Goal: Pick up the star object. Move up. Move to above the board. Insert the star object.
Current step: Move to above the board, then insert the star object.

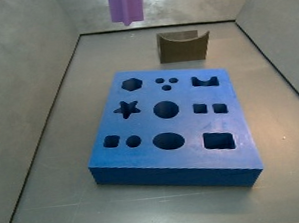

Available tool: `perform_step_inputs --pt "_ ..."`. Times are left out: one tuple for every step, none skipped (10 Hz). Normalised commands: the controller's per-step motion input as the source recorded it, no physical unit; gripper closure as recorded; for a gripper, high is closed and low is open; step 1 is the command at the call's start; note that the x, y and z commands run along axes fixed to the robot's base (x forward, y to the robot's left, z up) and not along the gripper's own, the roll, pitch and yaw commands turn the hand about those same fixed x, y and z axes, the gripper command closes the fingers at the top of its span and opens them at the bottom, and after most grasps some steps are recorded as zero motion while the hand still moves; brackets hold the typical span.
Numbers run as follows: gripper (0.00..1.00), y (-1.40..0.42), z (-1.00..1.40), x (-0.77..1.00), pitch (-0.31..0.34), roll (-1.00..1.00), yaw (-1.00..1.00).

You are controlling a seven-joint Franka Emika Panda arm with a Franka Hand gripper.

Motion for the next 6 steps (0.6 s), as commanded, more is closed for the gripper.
perform_step_inputs --pt "1.00 -0.17 0.05 0.04 0.116 0.01 0.01" --pt "1.00 0.00 0.00 -0.07 0.000 0.00 0.00" --pt "1.00 -0.07 0.00 -0.21 -0.021 0.04 0.00" --pt "1.00 -0.10 -0.06 0.00 -0.006 -0.03 0.04" --pt "1.00 -0.08 -0.35 -0.05 -0.141 0.00 -0.43" --pt "1.00 -0.05 -0.62 0.22 -0.050 0.01 -0.87"
